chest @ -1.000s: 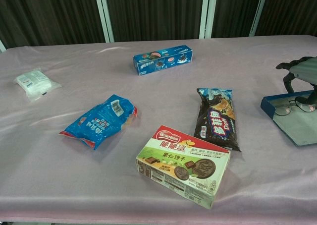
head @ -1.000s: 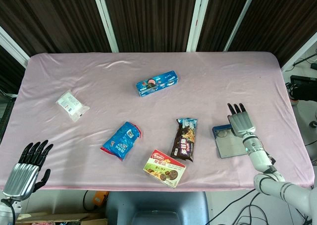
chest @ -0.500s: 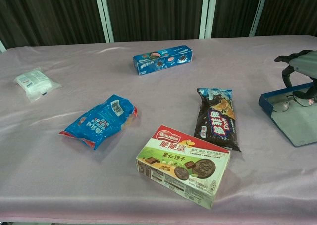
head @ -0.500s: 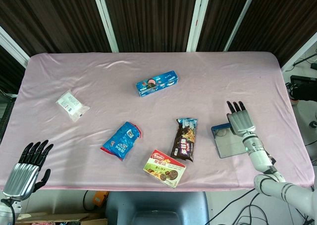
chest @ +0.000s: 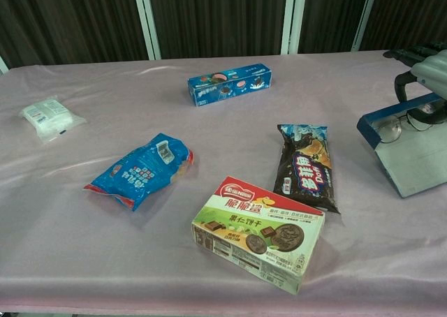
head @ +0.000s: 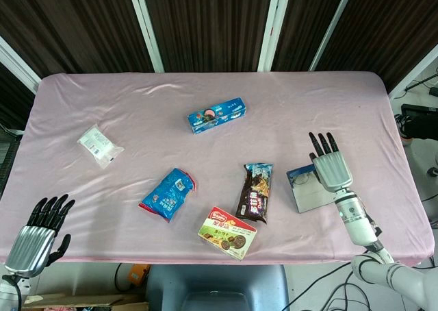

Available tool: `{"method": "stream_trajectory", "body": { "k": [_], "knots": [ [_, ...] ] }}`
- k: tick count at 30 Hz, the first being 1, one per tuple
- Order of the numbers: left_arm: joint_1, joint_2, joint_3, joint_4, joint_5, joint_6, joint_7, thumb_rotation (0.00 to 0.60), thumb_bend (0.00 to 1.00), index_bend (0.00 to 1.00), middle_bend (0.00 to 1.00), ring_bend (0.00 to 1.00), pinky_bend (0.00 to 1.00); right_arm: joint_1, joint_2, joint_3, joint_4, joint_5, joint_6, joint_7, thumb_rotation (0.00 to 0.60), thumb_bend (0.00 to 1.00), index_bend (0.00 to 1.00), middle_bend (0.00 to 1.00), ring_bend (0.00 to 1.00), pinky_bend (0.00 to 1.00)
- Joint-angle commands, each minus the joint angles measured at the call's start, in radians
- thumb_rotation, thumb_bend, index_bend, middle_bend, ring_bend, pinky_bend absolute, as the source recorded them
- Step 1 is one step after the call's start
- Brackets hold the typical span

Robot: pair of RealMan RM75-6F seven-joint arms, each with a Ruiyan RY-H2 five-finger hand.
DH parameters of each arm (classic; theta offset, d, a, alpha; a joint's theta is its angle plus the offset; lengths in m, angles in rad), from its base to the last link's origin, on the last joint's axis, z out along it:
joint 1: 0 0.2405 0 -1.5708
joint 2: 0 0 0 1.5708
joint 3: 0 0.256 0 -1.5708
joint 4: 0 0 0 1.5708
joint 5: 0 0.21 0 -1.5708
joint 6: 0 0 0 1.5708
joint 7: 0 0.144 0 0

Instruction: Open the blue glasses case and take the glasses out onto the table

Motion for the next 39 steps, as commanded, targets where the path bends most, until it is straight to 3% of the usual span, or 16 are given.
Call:
{"method": "stream_trajectory", "body": {
  "k": [1, 12, 23, 34, 39],
  "knots": [
    [0.0, 0.0, 0.0, 0.0, 0.0, 0.0, -0.001, 0.6, 0.45, 0.0, 0.0, 0.0, 0.0, -0.023, -0.05, -0.018, 0.077, -0.057, 0.066, 0.008, 0.6, 0.55, 0.63, 0.01, 0.0, 0.0],
    [0.0, 0.002, 0.0, 0.0, -0.002, -0.001, -0.005, 0.6, 0.44, 0.0, 0.0, 0.0, 0.0, -0.061, -0.128, -0.024, 0.206, -0.116, 0.142, 0.08, 0.6, 0.55, 0.63, 0.02, 0.0, 0.0],
    [-0.003, 0.0, 0.0, 0.0, -0.006, -0.008, -0.003, 0.6, 0.45, 0.0, 0.0, 0.0, 0.0, -0.088, -0.285, -0.015, 0.469, -0.174, 0.276, 0.288, 0.6, 0.55, 0.6, 0.02, 0.0, 0.0],
    [-0.004, -0.001, -0.001, 0.0, -0.006, -0.009, -0.002, 0.6, 0.45, 0.0, 0.0, 0.0, 0.0, -0.066, -0.343, 0.01, 0.553, -0.19, 0.332, 0.349, 0.6, 0.55, 0.6, 0.02, 0.0, 0.0],
    [-0.004, 0.001, 0.001, 0.002, -0.005, -0.008, -0.006, 0.6, 0.45, 0.0, 0.0, 0.0, 0.0, -0.092, -0.368, 0.003, 0.613, -0.184, 0.306, 0.379, 0.6, 0.55, 0.58, 0.02, 0.0, 0.0]
  ]
}}
